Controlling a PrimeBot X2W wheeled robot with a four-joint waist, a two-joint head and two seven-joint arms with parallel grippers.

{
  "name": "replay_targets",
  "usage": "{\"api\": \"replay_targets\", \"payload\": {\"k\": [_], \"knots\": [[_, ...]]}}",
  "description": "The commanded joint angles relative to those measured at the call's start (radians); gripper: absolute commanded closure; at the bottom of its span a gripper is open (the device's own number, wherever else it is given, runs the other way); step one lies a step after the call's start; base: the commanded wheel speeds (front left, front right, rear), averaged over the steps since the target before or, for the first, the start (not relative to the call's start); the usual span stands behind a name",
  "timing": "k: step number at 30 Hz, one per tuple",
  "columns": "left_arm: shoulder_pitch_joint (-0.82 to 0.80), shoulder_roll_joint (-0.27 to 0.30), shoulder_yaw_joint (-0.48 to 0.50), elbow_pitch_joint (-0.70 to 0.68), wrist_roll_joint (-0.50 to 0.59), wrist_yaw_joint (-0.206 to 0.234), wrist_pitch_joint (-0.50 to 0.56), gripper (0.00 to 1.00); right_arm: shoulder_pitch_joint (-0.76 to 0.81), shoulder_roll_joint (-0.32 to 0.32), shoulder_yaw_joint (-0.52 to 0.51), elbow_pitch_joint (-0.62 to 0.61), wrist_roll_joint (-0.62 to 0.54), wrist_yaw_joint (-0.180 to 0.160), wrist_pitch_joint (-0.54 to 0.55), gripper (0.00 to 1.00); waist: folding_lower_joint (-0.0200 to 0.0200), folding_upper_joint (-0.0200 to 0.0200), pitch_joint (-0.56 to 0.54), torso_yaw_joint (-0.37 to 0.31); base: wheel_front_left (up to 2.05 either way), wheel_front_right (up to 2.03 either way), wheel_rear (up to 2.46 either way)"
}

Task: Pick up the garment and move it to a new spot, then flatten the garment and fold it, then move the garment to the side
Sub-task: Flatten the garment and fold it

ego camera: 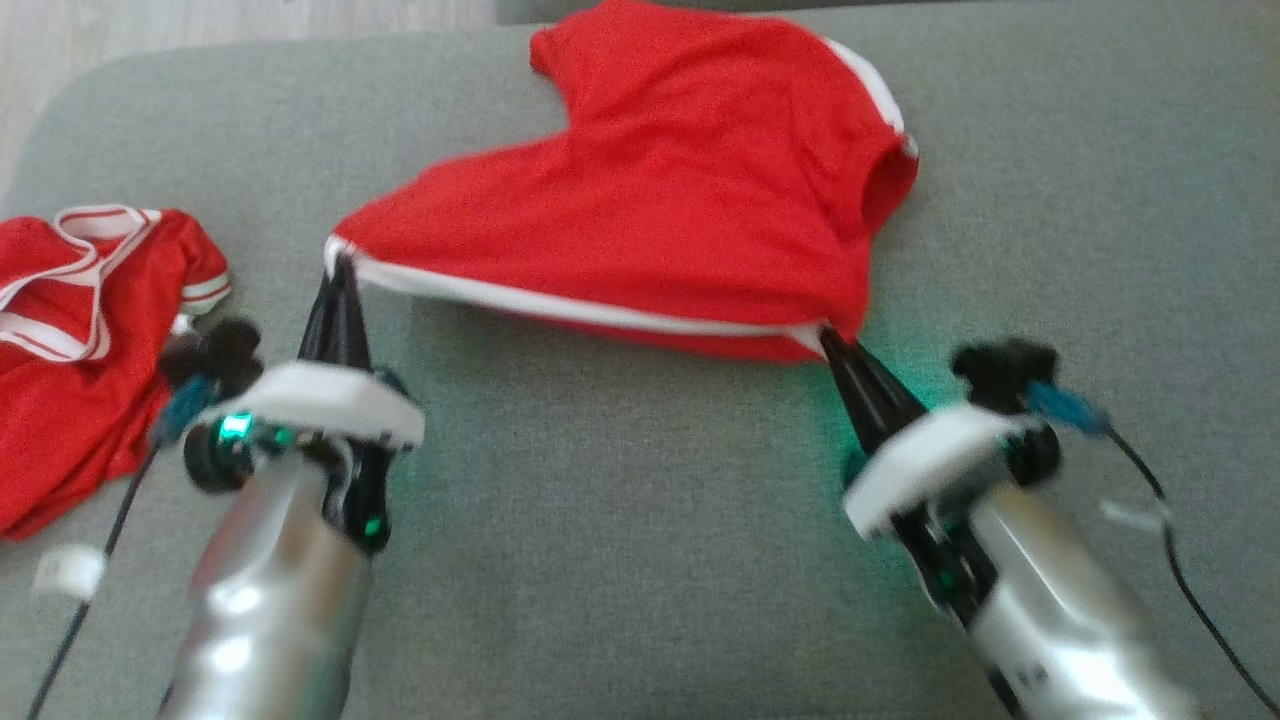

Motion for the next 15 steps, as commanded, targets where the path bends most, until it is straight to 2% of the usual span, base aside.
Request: {"api": "replay_targets", "payload": {"k": [1, 4, 7, 10, 15], "knots": [[0.026, 0.041, 0.041, -0.054, 0.014, -0.001, -0.012, 1.00, 0.031, -0.012, 0.008, -0.052, -0.003, -0.001, -0.012, 1.00, 0.0001, 0.0000, -0.014, 0.006, 0.00, 0.00, 0.00], [0.147, 0.060, 0.068, -0.204, 0.058, 0.004, -0.012, 1.00, 0.155, -0.051, -0.024, -0.189, -0.023, -0.001, 0.016, 1.00, 0.0001, 0.0000, -0.042, 0.009, 0.00, 0.00, 0.00], [0.269, 0.078, 0.072, -0.360, 0.085, 0.027, -0.012, 1.00, 0.299, -0.072, -0.098, -0.355, -0.062, -0.001, 0.096, 1.00, 0.0001, 0.0000, -0.067, 0.010, 0.00, 0.00, 0.00], [0.391, 0.097, 0.072, -0.563, 0.093, 0.075, 0.031, 1.00, 0.450, -0.061, -0.186, -0.551, -0.116, -0.001, 0.229, 1.00, 0.0001, 0.0000, -0.086, 0.008, 0.00, 0.00, 0.00], [0.607, 0.133, 0.071, -0.988, 0.102, 0.185, 0.200, 1.00, 0.681, 0.012, -0.299, -0.885, -0.211, -0.001, 0.501, 1.00, 0.0001, 0.0000, -0.104, -0.001, 0.00, 0.00, 0.00]]}}
